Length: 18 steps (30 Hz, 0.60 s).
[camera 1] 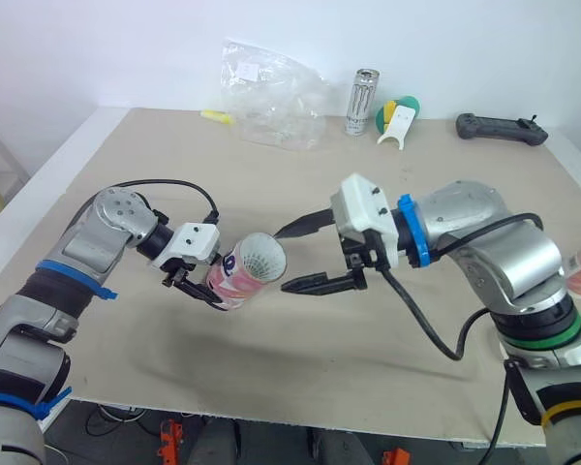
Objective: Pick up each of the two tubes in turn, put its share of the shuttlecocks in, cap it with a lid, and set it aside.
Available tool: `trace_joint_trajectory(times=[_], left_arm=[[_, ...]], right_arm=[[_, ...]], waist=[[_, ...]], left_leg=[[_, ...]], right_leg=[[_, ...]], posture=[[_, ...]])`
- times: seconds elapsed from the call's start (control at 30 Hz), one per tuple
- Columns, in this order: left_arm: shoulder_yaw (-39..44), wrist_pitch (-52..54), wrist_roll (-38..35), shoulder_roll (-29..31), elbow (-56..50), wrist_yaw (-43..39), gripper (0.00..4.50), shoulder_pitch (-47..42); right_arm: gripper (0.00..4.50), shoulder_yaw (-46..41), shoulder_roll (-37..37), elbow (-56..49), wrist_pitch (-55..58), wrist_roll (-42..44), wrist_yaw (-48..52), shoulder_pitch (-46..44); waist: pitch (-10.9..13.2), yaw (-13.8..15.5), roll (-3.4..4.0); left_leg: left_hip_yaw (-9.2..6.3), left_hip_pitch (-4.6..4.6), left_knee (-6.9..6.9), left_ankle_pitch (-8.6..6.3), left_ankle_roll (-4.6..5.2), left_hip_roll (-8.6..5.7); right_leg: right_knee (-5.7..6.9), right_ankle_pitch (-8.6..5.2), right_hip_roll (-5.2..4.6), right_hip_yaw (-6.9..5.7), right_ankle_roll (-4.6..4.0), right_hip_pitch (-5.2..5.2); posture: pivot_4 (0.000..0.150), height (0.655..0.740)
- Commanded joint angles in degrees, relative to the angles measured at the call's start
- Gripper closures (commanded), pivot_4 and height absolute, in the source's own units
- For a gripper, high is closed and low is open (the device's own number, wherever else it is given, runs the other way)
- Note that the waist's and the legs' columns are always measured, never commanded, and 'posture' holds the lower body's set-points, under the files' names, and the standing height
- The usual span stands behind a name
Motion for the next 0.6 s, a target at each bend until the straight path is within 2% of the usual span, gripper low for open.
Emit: trace_joint_trajectory(times=[0.03,0.07,0.13,0.2,0.23,0.27,0.5,0.6], left_arm=[[-2.4,-0.2,1.0,-0.6,0.3,-0.5,1.99,0.9],[-2.3,-0.3,1.1,-0.6,0.4,-0.5,1.99,0.9],[-2.3,-0.3,1.0,-0.6,0.5,-0.5,1.99,0.8],[-2.4,-0.3,1.0,-0.5,0.5,-0.5,1.99,0.8],[-2.4,-0.3,1.0,-0.5,0.5,-0.5,1.99,0.8],[-2.4,-0.3,0.9,-0.4,0.5,-0.5,1.99,0.7],[-2.6,-0.1,0.5,-0.2,0.6,-0.5,1.99,0.6],[-2.6,0.2,0.4,-0.4,0.8,-0.5,1.99,0.4]], right_arm=[[1.3,0.0,0.6,0.5,-0.7,-0.8,0.5,-1.8],[2.02,1.0,0.6,0.5,-1.2,-1.4,1.4,-2.1],[2.63,3.0,0.6,0.8,-2.1,-3.2,2.6,-3.0],[3.67,4.7,0.8,1.6,-3.0,-4.9,3.8,-4.6],[3.91,5.5,0.9,2.1,-3.6,-5.8,4.4,-5.4],[4.4,6.4,1.1,2.7,-4.2,-6.7,5.0,-6.3],[4.4,14.2,4.8,10.4,-8.2,-14.3,9.9,-14.1],[4.4,19.2,6.9,15.5,-13.7,-19.2,14.8,-18.8]], waist=[[0.0,0.0,0.0],[0.0,0.0,0.0],[0.0,0.0,0.0],[0.0,0.0,0.01],[0.0,0.0,0.01],[0.0,0.0,0.01],[0.0,-0.1,0.01],[0.0,-0.1,0.02]], left_leg=[[0.0,-0.01,0.0,0.0,0.0,0.0],[0.0,-0.02,0.0,0.0,0.0,0.0],[0.0,-0.03,0.0,0.0,0.0,0.0],[0.0,-0.02,-0.01,0.0,0.0,0.0],[0.0,-0.02,-0.01,0.0,0.0,0.0],[0.0,-0.02,-0.01,0.0,0.0,0.0],[-0.01,-0.01,0.0,0.0,0.0,0.01],[0.0,-0.02,-0.01,0.0,0.0,0.01]], right_leg=[[0.0,0.0,0.0,0.0,0.0,-0.01],[0.0,-0.01,0.0,0.0,0.01,0.0],[0.0,-0.01,-0.01,0.01,0.0,-0.01],[0.0,-0.03,-0.01,0.01,0.04,-0.02],[0.0,-0.04,0.0,-0.02,0.05,-0.02],[0.0,-0.04,0.0,-0.01,0.04,-0.03],[0.02,-0.03,0.0,-0.01,0.04,-0.05],[0.02,-0.03,0.0,0.0,0.04,-0.08]], posture=[[0.15,0.74],[0.15,0.74],[0.15,0.74],[0.15,0.74],[0.15,0.74],[0.15,0.74],[0.15,0.74],[0.15,0.74]])
